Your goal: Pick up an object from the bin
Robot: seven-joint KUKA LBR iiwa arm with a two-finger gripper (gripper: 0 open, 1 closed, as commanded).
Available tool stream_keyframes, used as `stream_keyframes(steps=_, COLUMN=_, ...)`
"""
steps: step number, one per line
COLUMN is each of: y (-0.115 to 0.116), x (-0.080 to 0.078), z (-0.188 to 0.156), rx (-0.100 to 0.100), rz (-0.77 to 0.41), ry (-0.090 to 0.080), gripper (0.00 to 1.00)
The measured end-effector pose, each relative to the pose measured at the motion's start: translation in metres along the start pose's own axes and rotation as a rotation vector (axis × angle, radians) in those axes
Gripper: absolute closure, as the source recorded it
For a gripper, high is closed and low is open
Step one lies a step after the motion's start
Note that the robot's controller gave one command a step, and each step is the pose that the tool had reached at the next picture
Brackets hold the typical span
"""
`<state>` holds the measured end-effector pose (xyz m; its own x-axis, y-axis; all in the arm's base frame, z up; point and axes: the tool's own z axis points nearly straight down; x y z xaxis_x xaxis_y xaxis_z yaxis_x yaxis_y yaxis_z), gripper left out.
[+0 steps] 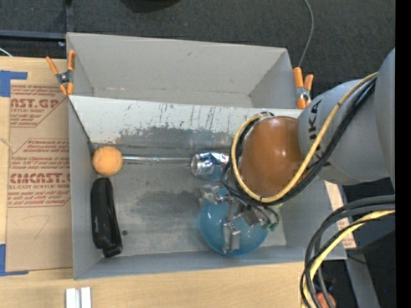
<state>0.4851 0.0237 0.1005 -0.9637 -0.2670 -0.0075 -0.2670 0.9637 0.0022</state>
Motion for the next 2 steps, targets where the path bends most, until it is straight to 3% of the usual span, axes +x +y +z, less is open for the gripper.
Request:
stream_keyframes(steps=1, y=-0.0154, x=-0.0154, z=0.0309, rx=0.003, rz=-0.432, ry=-0.013, gripper=0.0)
stream_keyframes(steps=2, y=-0.0182, x=-0.0071, z=0.0288, rx=0.004, rz=-0.584, ry=-0.012, gripper=1.0)
